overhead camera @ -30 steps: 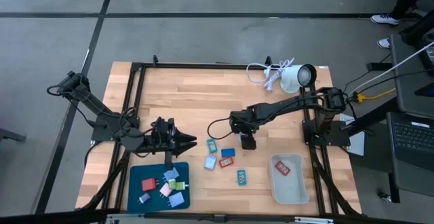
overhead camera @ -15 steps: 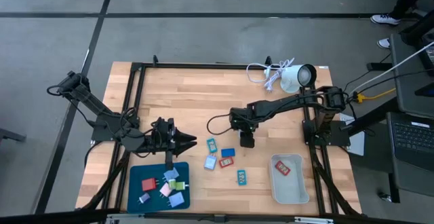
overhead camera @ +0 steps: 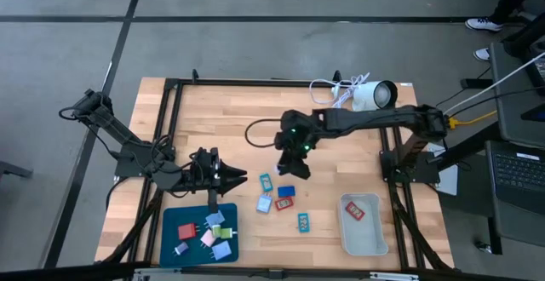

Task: Pick & Place Office items
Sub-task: Put the white digital clock into the gray bin

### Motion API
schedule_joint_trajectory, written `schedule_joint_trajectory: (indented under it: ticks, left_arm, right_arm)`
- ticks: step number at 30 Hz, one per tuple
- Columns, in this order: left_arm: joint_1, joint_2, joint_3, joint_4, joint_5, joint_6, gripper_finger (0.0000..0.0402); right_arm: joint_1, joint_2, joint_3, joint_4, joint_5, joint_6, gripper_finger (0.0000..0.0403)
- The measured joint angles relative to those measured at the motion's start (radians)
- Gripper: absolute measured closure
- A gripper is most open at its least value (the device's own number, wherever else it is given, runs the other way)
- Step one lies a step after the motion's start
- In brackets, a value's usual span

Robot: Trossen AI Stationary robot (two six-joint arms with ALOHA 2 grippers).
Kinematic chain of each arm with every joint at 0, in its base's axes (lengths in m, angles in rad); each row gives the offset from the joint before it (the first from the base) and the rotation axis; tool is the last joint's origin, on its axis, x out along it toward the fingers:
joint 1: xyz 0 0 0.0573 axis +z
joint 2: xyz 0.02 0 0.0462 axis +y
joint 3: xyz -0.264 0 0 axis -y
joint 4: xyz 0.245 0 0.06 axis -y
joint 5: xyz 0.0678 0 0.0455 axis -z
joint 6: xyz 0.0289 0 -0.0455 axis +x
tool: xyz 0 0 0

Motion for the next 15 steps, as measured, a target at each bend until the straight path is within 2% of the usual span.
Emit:
schedule_joint_trajectory:
  ticks: [6,10,15]
  left_arm:
    - [0.000,0.000,0.000,0.000,-0.001,0.005,0.0315]
    - [0.000,0.000,0.000,0.000,-0.003,0.015,0.0317]
    - [0.000,0.000,0.000,0.000,-0.003,0.021,0.0318]
  right_arm:
    - [0.085,-0.173,-0.060,-0.021,0.050,0.095,0.0261]
    - [0.168,-0.315,-0.209,-0.020,0.139,0.222,0.0261]
    - [0.307,-0.490,-0.455,0.004,0.240,0.482,0.0261]
